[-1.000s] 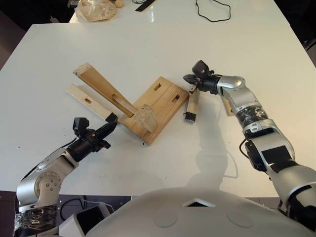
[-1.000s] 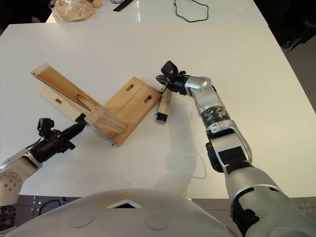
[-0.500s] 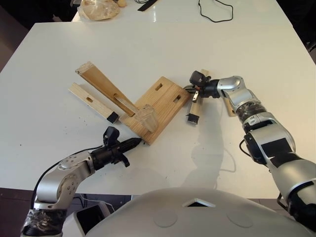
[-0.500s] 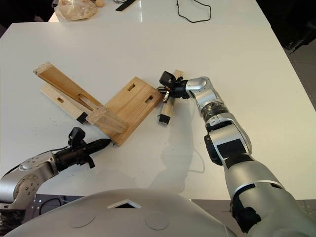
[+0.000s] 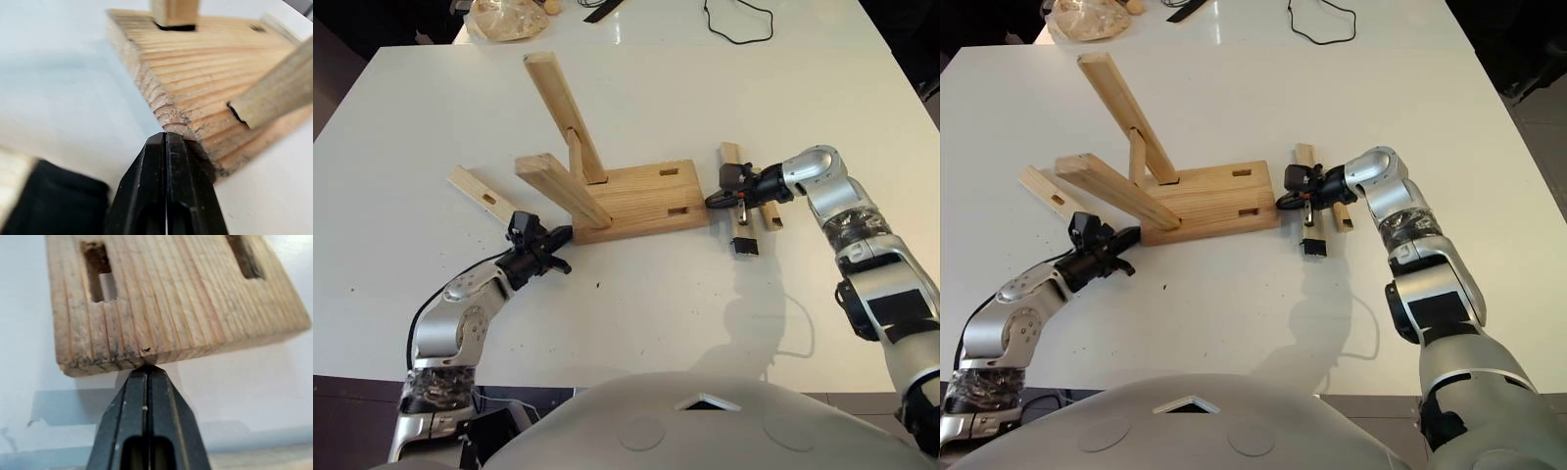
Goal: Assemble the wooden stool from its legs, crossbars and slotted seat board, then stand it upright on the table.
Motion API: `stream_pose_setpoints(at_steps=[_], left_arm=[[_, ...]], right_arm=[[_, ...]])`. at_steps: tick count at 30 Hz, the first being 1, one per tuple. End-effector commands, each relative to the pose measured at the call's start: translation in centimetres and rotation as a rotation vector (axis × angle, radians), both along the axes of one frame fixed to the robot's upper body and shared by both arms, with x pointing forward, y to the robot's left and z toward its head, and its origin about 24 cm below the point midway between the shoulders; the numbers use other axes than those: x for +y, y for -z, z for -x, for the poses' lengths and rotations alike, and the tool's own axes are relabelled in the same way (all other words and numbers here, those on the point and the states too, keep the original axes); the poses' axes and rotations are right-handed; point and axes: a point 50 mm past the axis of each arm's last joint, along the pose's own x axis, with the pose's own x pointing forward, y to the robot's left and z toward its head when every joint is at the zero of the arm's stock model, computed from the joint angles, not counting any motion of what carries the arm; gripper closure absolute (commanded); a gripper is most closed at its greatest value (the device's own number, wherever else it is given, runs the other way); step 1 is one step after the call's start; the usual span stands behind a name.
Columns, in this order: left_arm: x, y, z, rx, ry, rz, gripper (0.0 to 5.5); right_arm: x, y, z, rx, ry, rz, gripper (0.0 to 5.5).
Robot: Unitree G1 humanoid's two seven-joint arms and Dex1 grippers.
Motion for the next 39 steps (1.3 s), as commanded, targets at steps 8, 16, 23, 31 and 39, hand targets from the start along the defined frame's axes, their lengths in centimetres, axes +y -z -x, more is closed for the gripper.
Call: stream_pose_setpoints(at_steps=[8, 16, 23, 31, 39], left_arm=[[0.1, -3.0, -3.2, -0.108, -0.085, 0.053, 5.5], [1.4, -3.0, -2.0, -0.075, -0.105, 0.078, 5.5], [3.0, -5.4, 0.9, -0.103, 0.016, 0.199, 5.5], [-4.7, -0.9, 4.4, 0.14, 0.318, 0.152, 5.5], [-5.9, 3.2, 0.7, 0.144, 0.155, -0.044, 5.5]], right_arm=[[0.0, -4.1, 2.8, -0.066, -0.154, -0.111, 5.47], [0.6, -5.3, 0.6, -0.227, -0.008, -0.15, 5.47], [2.3, -3.5, -5.7, -0.408, 0.427, -0.157, 5.47], [5.3, 1.1, -4.8, -0.299, 0.413, -0.03, 5.47], [3.8, 1.9, -3.1, -0.182, 0.154, 0.045, 5.47]])
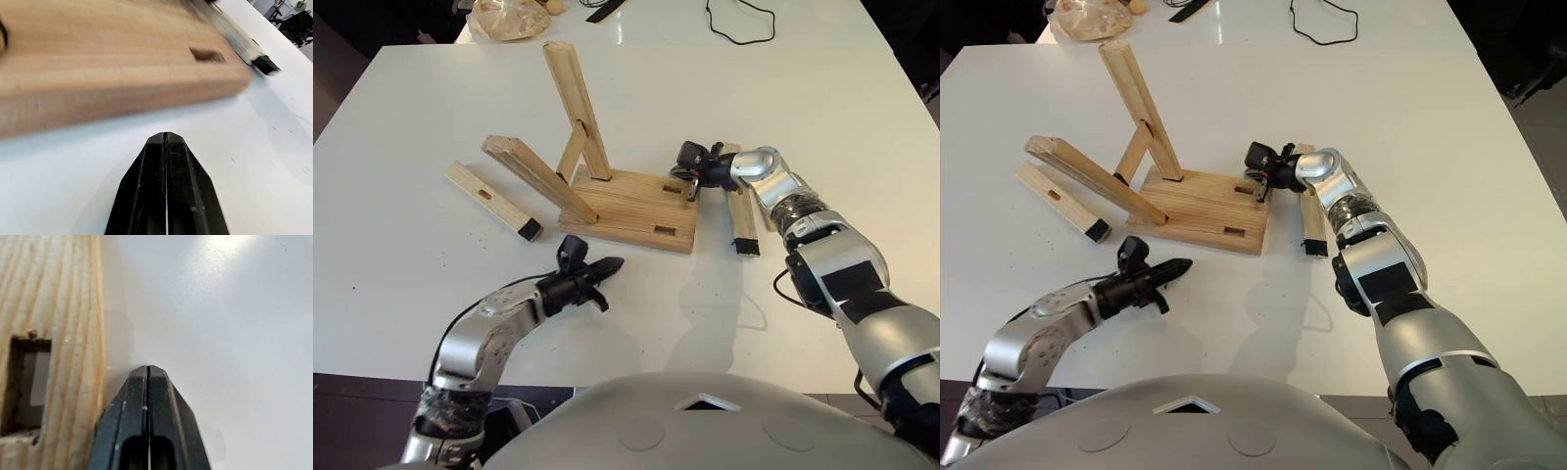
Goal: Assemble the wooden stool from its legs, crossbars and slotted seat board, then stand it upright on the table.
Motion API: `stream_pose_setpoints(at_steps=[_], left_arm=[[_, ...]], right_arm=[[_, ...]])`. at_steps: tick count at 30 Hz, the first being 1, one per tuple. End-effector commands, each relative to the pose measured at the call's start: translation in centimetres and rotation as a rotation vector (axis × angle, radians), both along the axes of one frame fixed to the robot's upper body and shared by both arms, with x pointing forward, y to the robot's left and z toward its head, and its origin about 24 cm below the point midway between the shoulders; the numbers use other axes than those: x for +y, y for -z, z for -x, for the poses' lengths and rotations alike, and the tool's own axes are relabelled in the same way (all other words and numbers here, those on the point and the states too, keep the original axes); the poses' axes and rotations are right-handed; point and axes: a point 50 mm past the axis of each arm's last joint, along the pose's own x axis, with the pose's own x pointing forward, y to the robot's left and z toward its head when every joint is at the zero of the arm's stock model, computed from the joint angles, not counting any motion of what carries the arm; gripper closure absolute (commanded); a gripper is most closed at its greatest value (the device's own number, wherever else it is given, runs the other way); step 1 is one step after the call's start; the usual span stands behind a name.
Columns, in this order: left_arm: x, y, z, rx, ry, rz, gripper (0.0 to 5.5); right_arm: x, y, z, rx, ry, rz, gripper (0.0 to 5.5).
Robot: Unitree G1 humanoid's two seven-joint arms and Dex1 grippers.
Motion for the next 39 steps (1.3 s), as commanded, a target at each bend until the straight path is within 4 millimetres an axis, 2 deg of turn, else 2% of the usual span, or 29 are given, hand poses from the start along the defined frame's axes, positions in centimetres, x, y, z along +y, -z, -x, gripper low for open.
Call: stream_pose_setpoints(at_steps=[1, 3, 5, 13, 19, 22, 26, 28, 30, 32, 35, 39], left_arm=[[0.8, 2.5, -2.4, 0.048, -0.184, -0.113, 5.5], [0.4, 2.0, -3.9, 0.017, -0.231, -0.076, 5.5], [-0.1, 1.6, -4.6, -0.002, -0.231, -0.048, 5.5], [0.7, 1.4, -4.0, 0.0, -0.274, -0.038, 5.5], [1.0, 1.3, -4.4, -0.012, -0.295, -0.051, 5.5], [0.8, 1.3, -4.1, -0.009, -0.271, -0.054, 5.5], [0.5, 1.0, -3.8, -0.018, -0.271, -0.049, 5.5], [1.4, 1.1, -3.8, -0.021, -0.322, -0.076, 5.5], [2.9, 1.1, -3.8, -0.025, -0.388, -0.105, 5.5], [4.3, 0.8, -3.8, -0.037, -0.442, -0.126, 5.5], [5.7, 0.1, -3.4, -0.071, -0.521, -0.137, 5.5], [7.6, -1.4, -3.7, -0.206, -0.727, -0.163, 5.5]], right_arm=[[-1.1, 0.9, 1.3, 0.089, -0.121, 0.045, 5.47], [-1.7, 1.2, 2.1, 0.117, -0.171, 0.011, 5.47], [-2.1, 1.6, 3.1, 0.126, -0.194, -0.012, 5.47], [0.0, 2.1, 5.7, 0.102, -0.172, -0.111, 5.47], [-0.7, 1.9, 8.5, 0.118, -0.145, -0.094, 5.47], [-1.2, 1.2, 8.5, 0.077, -0.066, -0.105, 5.47], [-2.6, -0.9, 8.8, 0.034, -0.003, -0.129, 5.47], [-3.6, -1.9, 9.3, 0.02, -0.006, -0.13, 5.47], [-5.5, -3.0, 9.6, -0.01, 0.044, -0.122, 5.47], [-7.9, -3.7, 10.2, -0.054, 0.14, -0.134, 5.47], [-10.4, -3.8, 11.2, -0.1, 0.301, -0.202, 5.47], [-12.5, -2.7, 11.4, -0.197, 0.695, -0.38, 4.93]])
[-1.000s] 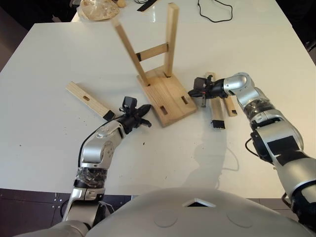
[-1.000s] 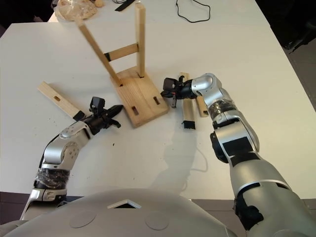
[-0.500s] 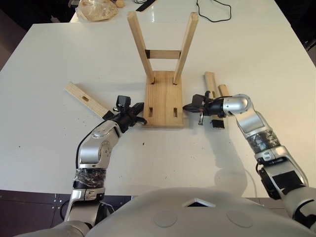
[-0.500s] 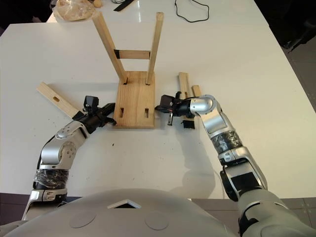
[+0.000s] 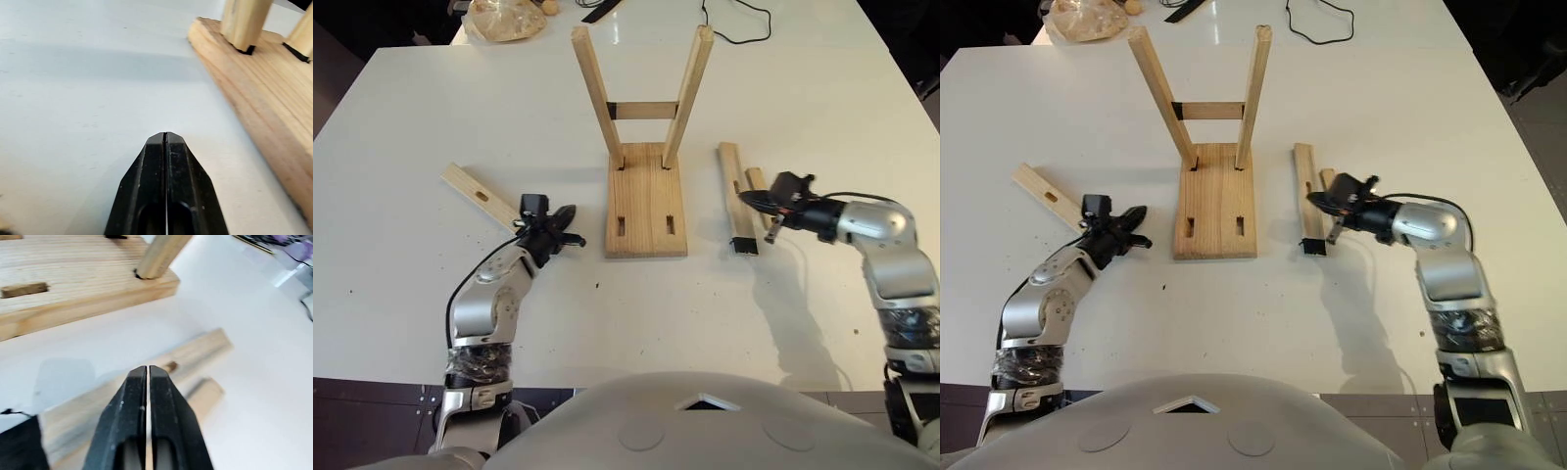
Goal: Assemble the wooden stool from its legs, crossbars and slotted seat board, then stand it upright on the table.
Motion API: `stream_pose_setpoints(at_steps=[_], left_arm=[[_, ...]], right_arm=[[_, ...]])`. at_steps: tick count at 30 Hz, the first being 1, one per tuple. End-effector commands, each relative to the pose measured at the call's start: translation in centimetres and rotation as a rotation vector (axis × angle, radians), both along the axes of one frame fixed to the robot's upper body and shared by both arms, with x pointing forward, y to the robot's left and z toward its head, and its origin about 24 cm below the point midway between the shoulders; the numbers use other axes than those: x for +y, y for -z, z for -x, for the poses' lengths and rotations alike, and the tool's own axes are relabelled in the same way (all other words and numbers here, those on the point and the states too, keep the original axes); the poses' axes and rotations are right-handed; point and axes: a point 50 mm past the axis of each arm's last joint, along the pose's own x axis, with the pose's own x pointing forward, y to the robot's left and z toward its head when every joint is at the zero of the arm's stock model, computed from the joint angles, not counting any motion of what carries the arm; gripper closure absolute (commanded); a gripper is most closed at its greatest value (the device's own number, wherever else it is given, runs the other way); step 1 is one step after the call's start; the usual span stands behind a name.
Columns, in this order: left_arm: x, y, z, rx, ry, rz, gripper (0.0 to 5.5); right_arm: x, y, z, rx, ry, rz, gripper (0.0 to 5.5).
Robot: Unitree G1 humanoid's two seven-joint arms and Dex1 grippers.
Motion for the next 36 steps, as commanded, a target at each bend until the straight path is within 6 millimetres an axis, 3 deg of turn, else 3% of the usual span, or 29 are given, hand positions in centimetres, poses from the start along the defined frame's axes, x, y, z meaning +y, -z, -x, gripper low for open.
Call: stream_pose_setpoints(at_steps=[1, 5, 9, 18, 25, 36], left_arm=[[1.4, -1.6, -0.2, -0.152, -0.193, -0.052, 5.5], [0.3, -3.0, -0.8, -0.264, -0.259, 0.038, 5.5], [-0.3, -2.8, -1.2, -0.269, -0.262, 0.053, 5.5], [-0.6, -2.6, -1.2, -0.294, -0.27, 0.094, 5.5], [-0.7, -2.2, -1.5, -0.291, -0.277, 0.095, 5.5], [-1.5, -4.9, -2.4, -0.355, -0.227, 0.158, 5.5]], right_arm=[[-1.1, 1.6, 0.8, -0.075, 0.324, -0.142, 4.8], [0.2, 3.9, 3.2, -0.109, 0.498, -0.193, 4.16], [2.0, 4.6, 4.4, -0.071, 0.557, -0.235, 3.55], [1.7, 5.1, 4.3, 0.072, 0.645, -0.286, 2.25], [2.6, 7.5, 4.8, 0.29, 0.624, -0.232, 1.18], [2.3, 8.0, 4.9, 0.255, 0.696, -0.211, 2.68]])
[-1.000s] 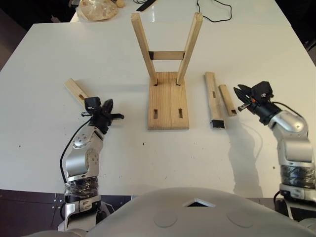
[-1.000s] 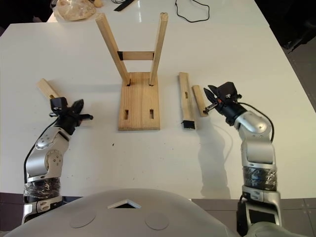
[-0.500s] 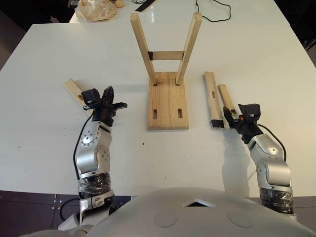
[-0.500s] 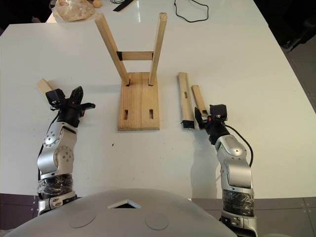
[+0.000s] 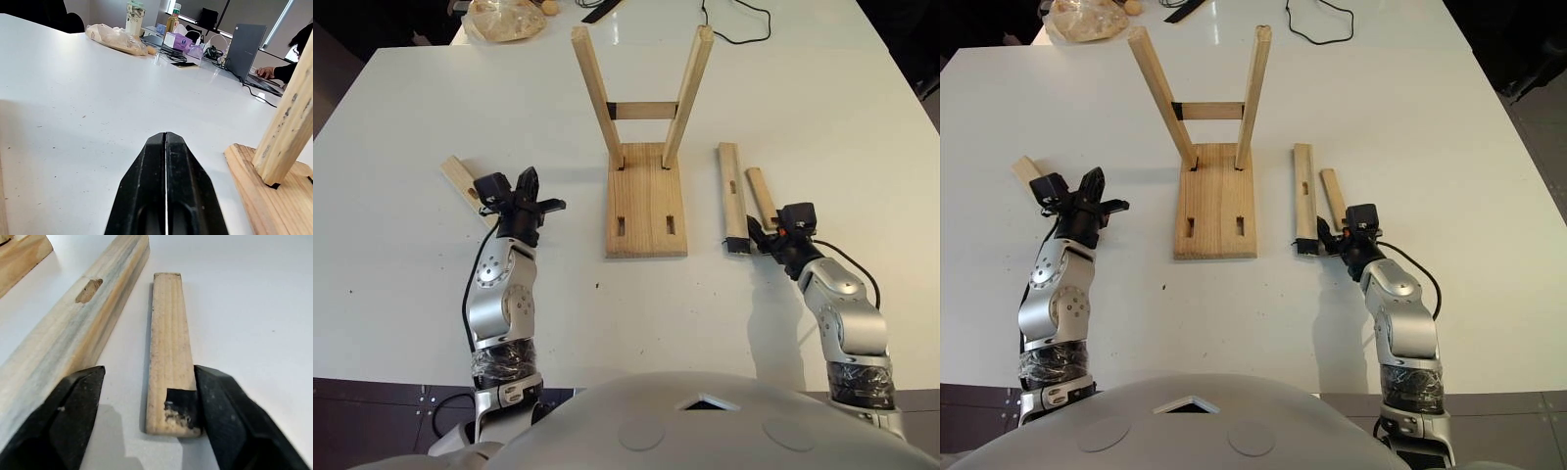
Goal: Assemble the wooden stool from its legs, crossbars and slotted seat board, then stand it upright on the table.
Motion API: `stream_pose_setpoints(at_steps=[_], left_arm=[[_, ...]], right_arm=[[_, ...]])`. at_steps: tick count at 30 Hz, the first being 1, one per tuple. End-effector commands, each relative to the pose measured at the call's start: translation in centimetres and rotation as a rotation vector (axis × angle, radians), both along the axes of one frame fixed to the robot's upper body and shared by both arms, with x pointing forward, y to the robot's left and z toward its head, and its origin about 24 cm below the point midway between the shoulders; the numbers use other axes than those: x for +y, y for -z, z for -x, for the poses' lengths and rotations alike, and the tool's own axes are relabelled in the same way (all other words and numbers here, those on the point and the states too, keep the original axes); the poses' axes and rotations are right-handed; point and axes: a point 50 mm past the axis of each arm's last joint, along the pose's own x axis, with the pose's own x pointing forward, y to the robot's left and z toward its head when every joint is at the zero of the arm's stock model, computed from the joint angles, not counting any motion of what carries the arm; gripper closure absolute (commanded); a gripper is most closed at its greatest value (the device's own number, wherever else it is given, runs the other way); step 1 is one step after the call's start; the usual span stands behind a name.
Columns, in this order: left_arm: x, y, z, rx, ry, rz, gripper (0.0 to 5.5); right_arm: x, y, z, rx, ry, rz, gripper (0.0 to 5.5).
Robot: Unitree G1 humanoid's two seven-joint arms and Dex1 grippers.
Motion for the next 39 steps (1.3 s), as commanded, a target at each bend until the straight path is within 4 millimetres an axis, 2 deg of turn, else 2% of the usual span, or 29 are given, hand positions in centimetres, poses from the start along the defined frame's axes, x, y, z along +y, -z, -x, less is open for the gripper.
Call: stream_pose_setpoints(at_steps=[1, 6, 9, 13, 15, 18, 20, 22, 24, 26, 28, 29, 32, 36, 39], left_arm=[[-0.5, -1.8, -0.6, -0.042, 0.043, 0.02, 5.5], [-0.4, -4.1, -0.8, -0.104, 0.085, 0.062, 5.5], [-0.9, -5.5, -0.9, -0.156, 0.164, 0.072, 5.5], [-1.3, -7.1, -1.0, -0.207, 0.244, 0.118, 5.5], [-1.2, -8.3, -1.3, -0.246, 0.267, 0.142, 5.5], [-0.9, -11.1, -1.8, -0.346, 0.301, 0.211, 5.5], [-1.2, -13.2, -2.0, -0.421, 0.364, 0.24, 5.5], [-1.8, -14.8, -2.2, -0.472, 0.433, 0.261, 5.5], [-2.9, -15.9, -2.4, -0.496, 0.514, 0.305, 5.5], [-4.5, -17.0, -2.1, -0.513, 0.657, 0.353, 5.5], [-5.6, -18.1, -1.4, -0.523, 0.822, 0.392, 5.5], [-5.9, -18.6, -1.0, -0.521, 0.892, 0.403, 5.5], [-6.0, -19.4, -0.2, -0.508, 1.025, 0.449, 5.5], [-6.1, -19.7, 0.2, -0.509, 1.07, 0.514, 5.5], [-6.2, -19.7, 0.5, -0.517, 1.084, 0.53, 5.11]], right_arm=[[-0.6, 1.7, 1.0, 0.076, 0.074, 0.017, 2.77], [-0.9, 0.9, 0.1, -0.004, 0.172, -0.013, 3.54], [-1.1, 0.6, -0.9, 0.002, 0.272, -0.125, 4.01], [-1.7, -0.8, -3.0, -0.04, 0.378, -0.267, 4.19], [-2.2, -2.5, -4.9, -0.108, 0.421, -0.387, 4.19], [-2.4, -7.9, -9.4, -0.311, 0.4, -0.696, 4.19], [-1.5, -12.8, -11.4, -0.464, 0.259, -0.917, 4.19], [-0.1, -16.9, -11.8, -0.57, 0.08, -1.08, 4.19], [2.2, -20.2, -10.6, -0.64, -0.198, -1.181, 4.19], [5.4, -22.0, -8.0, -0.657, -0.574, -1.16, 4.19], [7.2, -21.9, -5.9, -0.59, -0.833, -1.088, 4.19], [7.5, -21.5, -5.6, -0.552, -0.892, -1.054, 4.19], [7.5, -21.0, -5.3, -0.5, -0.975, -1.0, 4.19], [7.4, -20.7, -5.0, -0.463, -1.054, -0.99, 4.19], [7.4, -20.4, -4.8, -0.437, -1.09, -0.967, 4.19]])
